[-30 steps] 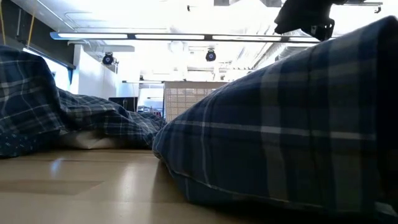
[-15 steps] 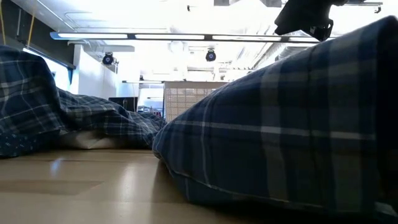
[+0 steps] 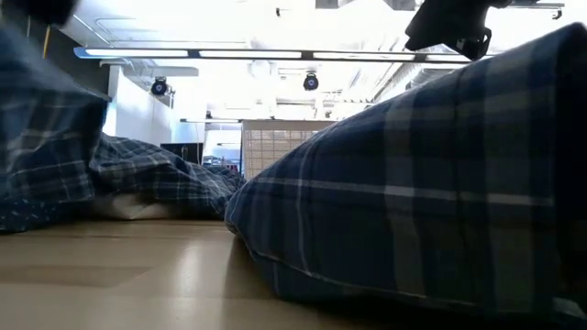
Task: Fold Laundry from Bin
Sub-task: Fold the blue checkered long sleeve
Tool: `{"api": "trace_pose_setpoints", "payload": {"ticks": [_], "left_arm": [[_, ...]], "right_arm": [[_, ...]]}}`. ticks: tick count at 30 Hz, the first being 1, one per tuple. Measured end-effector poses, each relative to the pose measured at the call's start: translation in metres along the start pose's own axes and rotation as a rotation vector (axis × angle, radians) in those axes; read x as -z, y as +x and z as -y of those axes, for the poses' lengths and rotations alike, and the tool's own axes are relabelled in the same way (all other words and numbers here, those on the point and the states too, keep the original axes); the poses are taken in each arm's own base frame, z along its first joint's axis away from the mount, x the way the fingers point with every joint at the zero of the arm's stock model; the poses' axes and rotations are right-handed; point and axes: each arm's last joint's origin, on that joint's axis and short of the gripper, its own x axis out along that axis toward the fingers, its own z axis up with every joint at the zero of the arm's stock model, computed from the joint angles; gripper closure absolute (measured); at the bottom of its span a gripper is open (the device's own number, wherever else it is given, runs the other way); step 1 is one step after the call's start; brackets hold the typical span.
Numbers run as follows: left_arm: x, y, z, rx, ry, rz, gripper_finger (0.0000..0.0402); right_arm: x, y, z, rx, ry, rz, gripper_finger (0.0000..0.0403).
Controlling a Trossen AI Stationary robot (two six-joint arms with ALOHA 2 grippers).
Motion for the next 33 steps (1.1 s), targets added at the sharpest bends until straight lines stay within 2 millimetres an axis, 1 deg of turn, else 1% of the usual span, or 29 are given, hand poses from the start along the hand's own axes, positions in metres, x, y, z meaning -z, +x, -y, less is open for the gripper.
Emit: {"api": "trace_pose_setpoints", "payload": {"ticks": [2,4,8,10,12,15,18,21,25,28,31,33], "left_arm": [[-0.012,-0.007,0.016,0.104,-0.001,0.094,0.0392],[-0.028,-0.019,0.033,0.202,0.01,0.233,0.0399],[-0.064,-0.046,0.06,0.325,0.031,0.503,0.0401],[-0.083,-0.056,0.07,0.369,0.029,0.616,0.0401],[-0.101,-0.062,0.077,0.409,0.023,0.7,0.0401],[-0.127,-0.065,0.084,0.465,0.003,0.795,0.0401],[-0.15,-0.064,0.088,0.52,-0.022,0.847,0.0401],[-0.171,-0.058,0.091,0.597,-0.069,0.877,0.0401],[-0.193,-0.052,0.094,0.714,-0.116,0.896,0.0401],[-0.204,-0.049,0.096,0.806,-0.155,0.917,0.0401],[-0.212,-0.047,0.098,0.886,-0.184,0.94,0.0401],[-0.216,-0.045,0.098,0.922,-0.202,0.947,0.0401]], "right_arm": [[-0.002,0.0,-0.001,-0.012,0.0,0.014,0.0331],[-0.005,0.0,-0.004,-0.042,-0.047,0.05,0.0331],[-0.022,-0.004,-0.018,-0.173,-0.169,0.229,0.0331],[-0.032,-0.008,-0.025,-0.223,-0.221,0.338,0.0329],[-0.038,-0.012,-0.028,-0.238,-0.296,0.416,0.0318],[-0.048,-0.018,-0.033,-0.205,-0.473,0.472,0.0284],[-0.052,-0.022,-0.033,-0.112,-0.697,0.516,0.0235],[-0.052,-0.021,-0.031,0.012,-0.937,0.513,0.0184],[-0.049,-0.018,-0.025,0.219,-1.141,0.46,0.013],[-0.05,-0.013,-0.023,0.325,-1.228,0.43,0.0108],[-0.05,-0.004,-0.023,0.393,-1.297,0.405,0.0103],[-0.051,0.006,-0.023,0.476,-1.33,0.389,0.0103]]}}
